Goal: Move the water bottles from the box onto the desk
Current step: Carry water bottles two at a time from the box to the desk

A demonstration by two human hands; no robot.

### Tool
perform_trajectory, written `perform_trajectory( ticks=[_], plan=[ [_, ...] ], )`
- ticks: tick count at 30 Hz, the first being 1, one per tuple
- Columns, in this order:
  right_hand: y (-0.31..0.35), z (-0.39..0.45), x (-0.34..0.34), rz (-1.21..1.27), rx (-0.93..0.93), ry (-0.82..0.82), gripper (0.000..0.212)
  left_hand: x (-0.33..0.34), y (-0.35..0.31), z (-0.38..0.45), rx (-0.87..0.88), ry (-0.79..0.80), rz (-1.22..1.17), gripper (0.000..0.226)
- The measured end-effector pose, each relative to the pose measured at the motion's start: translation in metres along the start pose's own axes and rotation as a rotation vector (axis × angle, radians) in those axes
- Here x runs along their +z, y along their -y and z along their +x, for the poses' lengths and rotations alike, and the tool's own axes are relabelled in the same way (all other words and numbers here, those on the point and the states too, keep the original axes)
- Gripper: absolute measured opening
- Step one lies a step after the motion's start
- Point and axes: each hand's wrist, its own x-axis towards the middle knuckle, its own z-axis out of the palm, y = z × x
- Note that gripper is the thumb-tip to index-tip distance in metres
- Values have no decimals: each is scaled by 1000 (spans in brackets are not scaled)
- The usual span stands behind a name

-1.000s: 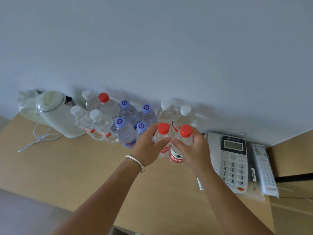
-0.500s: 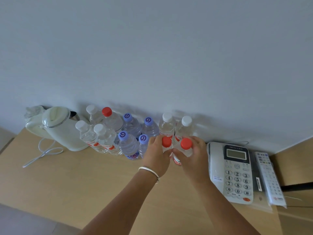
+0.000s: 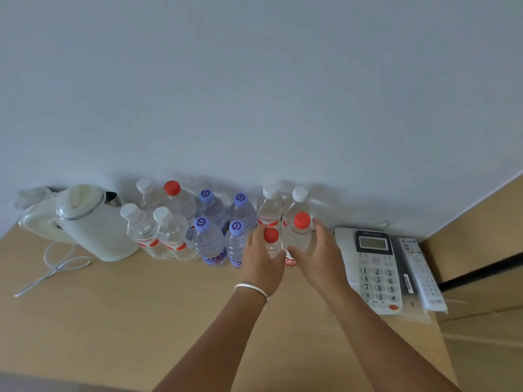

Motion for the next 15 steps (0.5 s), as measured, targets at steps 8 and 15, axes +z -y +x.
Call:
perform_trajectory(
  ticks=[8,15],
  plan=[
    [6,-74,-11,58,125,-68,64,-30,13,-35,222,0,-46,56],
    [7,-138,-39,-181,170,-139,49,-25,10,-78,268,239,306,71]
  ],
)
